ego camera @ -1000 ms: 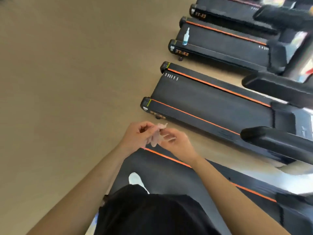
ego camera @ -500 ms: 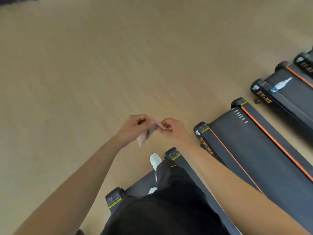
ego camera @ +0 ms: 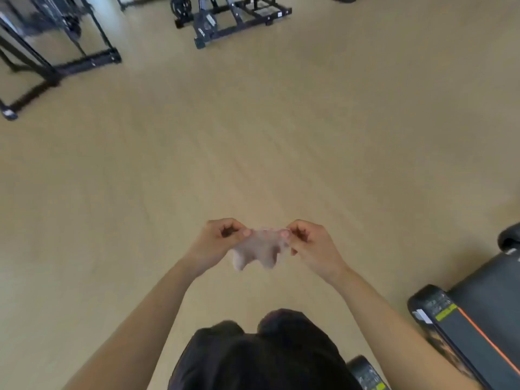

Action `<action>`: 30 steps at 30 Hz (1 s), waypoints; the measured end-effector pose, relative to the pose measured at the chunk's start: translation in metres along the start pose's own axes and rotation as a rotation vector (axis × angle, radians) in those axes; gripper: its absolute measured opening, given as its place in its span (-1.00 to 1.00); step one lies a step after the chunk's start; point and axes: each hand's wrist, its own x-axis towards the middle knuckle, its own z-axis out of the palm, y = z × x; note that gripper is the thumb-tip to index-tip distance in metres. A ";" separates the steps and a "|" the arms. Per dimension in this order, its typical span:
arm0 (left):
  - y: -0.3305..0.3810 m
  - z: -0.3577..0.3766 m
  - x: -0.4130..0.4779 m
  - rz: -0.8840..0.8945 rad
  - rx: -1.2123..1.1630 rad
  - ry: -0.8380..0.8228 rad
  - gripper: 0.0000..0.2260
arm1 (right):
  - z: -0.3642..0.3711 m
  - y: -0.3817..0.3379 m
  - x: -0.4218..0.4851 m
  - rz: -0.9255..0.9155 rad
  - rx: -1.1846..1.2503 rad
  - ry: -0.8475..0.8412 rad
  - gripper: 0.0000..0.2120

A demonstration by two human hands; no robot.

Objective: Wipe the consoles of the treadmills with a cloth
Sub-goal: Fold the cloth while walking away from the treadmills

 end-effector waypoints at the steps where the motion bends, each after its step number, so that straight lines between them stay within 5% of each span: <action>1: -0.006 0.001 0.018 -0.018 0.001 -0.033 -0.89 | -0.002 0.003 0.015 0.026 0.019 0.008 -0.82; 5: -0.003 0.012 0.096 -0.081 0.047 -0.172 -0.96 | -0.027 -0.005 0.083 0.140 0.040 0.088 -0.80; 9: 0.013 0.026 0.189 -0.055 0.160 -0.341 -0.73 | -0.075 -0.008 0.152 0.271 0.089 0.200 -0.81; 17: 0.043 0.086 0.426 -0.078 0.174 -0.638 -0.89 | -0.196 0.021 0.287 0.453 0.185 0.657 -0.81; 24: 0.145 0.186 0.614 0.064 0.281 -0.949 -0.92 | -0.331 0.044 0.345 0.596 0.256 1.039 -0.89; 30: 0.229 0.326 0.719 0.092 0.340 -0.997 -0.98 | -0.453 0.096 0.361 0.673 0.319 1.206 -0.88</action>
